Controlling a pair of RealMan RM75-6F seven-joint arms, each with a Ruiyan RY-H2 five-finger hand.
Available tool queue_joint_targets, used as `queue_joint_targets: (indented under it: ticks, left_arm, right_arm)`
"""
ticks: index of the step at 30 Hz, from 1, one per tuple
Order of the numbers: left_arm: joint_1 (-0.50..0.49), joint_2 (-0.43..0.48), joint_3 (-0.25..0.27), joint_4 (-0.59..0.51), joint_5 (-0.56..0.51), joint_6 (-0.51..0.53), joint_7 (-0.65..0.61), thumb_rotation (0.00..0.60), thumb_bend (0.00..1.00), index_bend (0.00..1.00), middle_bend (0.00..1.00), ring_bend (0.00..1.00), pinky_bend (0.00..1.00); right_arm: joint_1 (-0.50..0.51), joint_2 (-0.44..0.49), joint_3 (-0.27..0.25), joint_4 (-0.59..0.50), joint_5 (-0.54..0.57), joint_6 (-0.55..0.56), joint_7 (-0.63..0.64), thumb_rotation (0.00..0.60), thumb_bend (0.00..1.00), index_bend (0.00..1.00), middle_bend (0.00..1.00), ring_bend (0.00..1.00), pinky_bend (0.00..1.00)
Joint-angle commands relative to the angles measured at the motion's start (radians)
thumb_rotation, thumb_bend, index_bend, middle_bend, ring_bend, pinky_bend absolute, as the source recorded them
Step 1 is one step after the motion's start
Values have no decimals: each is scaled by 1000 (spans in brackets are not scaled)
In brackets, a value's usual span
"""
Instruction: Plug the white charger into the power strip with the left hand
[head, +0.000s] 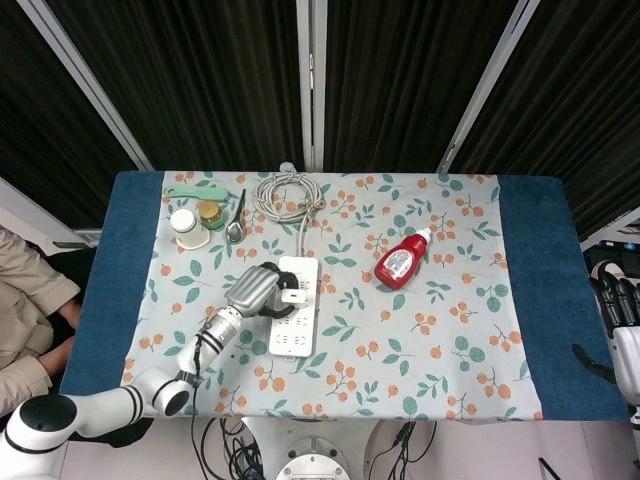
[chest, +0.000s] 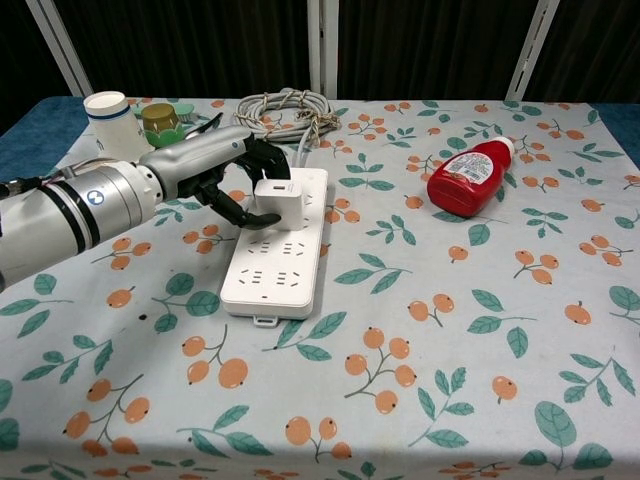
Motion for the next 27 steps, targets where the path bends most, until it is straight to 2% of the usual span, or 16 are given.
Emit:
queue_joint_targets:
  ticks: [1,4,6,9,13,16,22,27]
  left_arm:
    - [1,2,0,0,0,-1,1,600,459,666,698,454,280]
    - [3,5,3,-10,4,6,6,600,458,640,675,446,279]
    - [4,11,3,-22,2,1,10,600,419,526,589,391,265]
    - [4,24,-2,-46,-5,-1,25,600,296,339,416,253,228]
    - [9,37,-12,-74,-15,10,45,600,242,223,271,127,175]
    - [14,45,-18,-93,-19,24,57,600,234,185,227,85,147]
    - [33,88,-23,-152,-23,52,83,600,226,169,218,78,126]
    - [101,209,-39,-268,-31,163,141,600,211,166,218,78,105]
  right_arm:
    - [0,0,0,0,0,1,0,600,94,0,39,0,0]
    - [1,0,1,0,0,-1,0,600,94,0,39,0,0]
    - [1,-1,1,0,-1,-1,1,600,94,0,40,0,0]
    - [1,-1,0,1,-1,-1,2,600,94,0,39,0,0]
    - [-2,0,0,2,-3,4,5,600,94,0,40,0,0]
    - [-5,0,-1,5,-5,8,9,600,93,0,40,0,0]
    - [-9,1,-3,12,-11,16,23,600,94,0,40,0,0]
    - [-8,11,-3,27,-9,7,54,600,94,0,40,0,0]
